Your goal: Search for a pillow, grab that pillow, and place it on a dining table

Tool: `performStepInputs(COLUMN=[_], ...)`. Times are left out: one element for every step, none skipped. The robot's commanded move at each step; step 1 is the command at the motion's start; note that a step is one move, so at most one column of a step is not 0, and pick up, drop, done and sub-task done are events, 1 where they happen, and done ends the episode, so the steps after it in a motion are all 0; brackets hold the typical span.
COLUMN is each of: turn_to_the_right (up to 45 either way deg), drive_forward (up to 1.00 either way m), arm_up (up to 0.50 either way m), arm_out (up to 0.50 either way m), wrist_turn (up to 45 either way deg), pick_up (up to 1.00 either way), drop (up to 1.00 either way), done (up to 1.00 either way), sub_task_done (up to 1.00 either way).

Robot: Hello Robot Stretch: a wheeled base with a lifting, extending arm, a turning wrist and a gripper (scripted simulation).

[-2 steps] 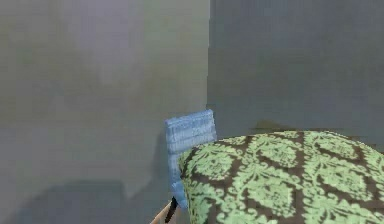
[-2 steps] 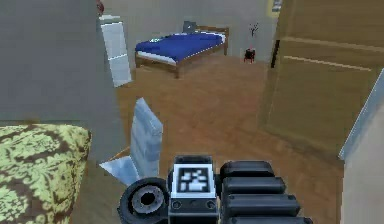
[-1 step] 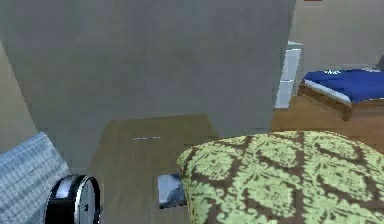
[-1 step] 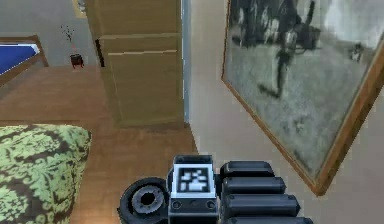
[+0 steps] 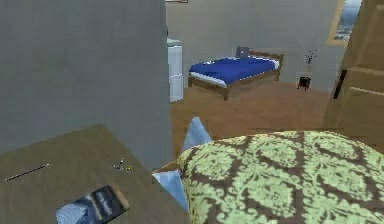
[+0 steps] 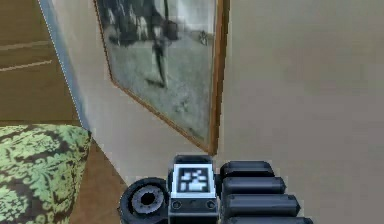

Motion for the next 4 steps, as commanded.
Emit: performStepInputs(turn_to_the_right=[-45.0,-21.0,45.0,9.0], drive_forward=[0.00,0.00,0.00,0.00], arm_up=[0.00,0.00,0.00,0.00], arm_out=[0.00,0.00,0.00,0.00], wrist_turn=[0.0,0.0,0.0,0.0], pick_up=[0.00,0.00,0.00,0.00], drop=[0.00,0.00,0.00,0.00], done=[0.00,0.00,0.00,0.00], sub_task_done=[0.00,0.00,0.00,0.00])
